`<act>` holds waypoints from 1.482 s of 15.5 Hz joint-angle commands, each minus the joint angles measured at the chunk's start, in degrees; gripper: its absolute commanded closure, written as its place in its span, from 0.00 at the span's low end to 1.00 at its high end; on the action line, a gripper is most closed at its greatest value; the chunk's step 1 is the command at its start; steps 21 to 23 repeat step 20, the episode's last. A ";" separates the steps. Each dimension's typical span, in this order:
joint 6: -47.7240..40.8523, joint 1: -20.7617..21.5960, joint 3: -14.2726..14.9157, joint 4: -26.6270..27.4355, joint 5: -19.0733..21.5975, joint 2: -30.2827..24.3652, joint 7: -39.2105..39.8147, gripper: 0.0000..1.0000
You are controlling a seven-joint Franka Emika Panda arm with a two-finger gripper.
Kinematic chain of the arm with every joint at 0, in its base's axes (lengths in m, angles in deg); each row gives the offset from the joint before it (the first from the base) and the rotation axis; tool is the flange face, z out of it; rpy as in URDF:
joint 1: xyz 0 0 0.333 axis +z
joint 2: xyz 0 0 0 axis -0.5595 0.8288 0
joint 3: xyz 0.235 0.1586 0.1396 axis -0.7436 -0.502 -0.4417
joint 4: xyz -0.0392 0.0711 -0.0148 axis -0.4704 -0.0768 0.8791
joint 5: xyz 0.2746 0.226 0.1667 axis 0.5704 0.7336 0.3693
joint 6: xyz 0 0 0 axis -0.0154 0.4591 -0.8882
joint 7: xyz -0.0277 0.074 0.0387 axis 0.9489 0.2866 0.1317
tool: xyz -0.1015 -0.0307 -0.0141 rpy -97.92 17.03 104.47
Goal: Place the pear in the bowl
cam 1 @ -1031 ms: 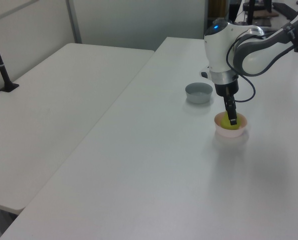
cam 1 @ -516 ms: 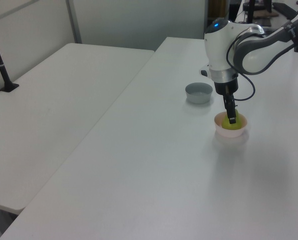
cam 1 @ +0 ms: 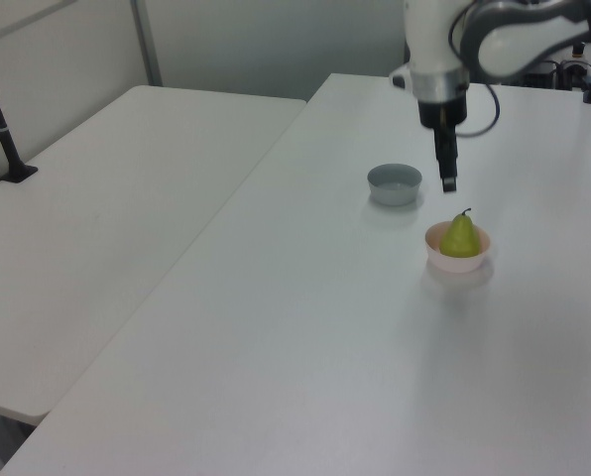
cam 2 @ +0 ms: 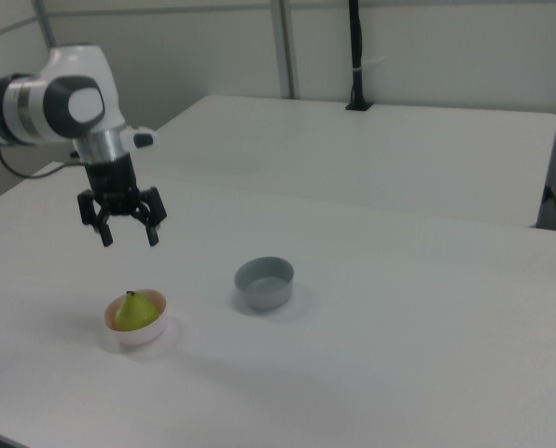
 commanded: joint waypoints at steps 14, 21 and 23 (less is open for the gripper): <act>-14.32 -11.33 0.91 -18.27 4.91 -4.29 -4.72 0.00; -14.93 -11.42 0.83 -18.18 4.39 -4.20 -4.73 0.00; -14.93 -11.42 0.83 -18.18 4.39 -4.20 -4.73 0.00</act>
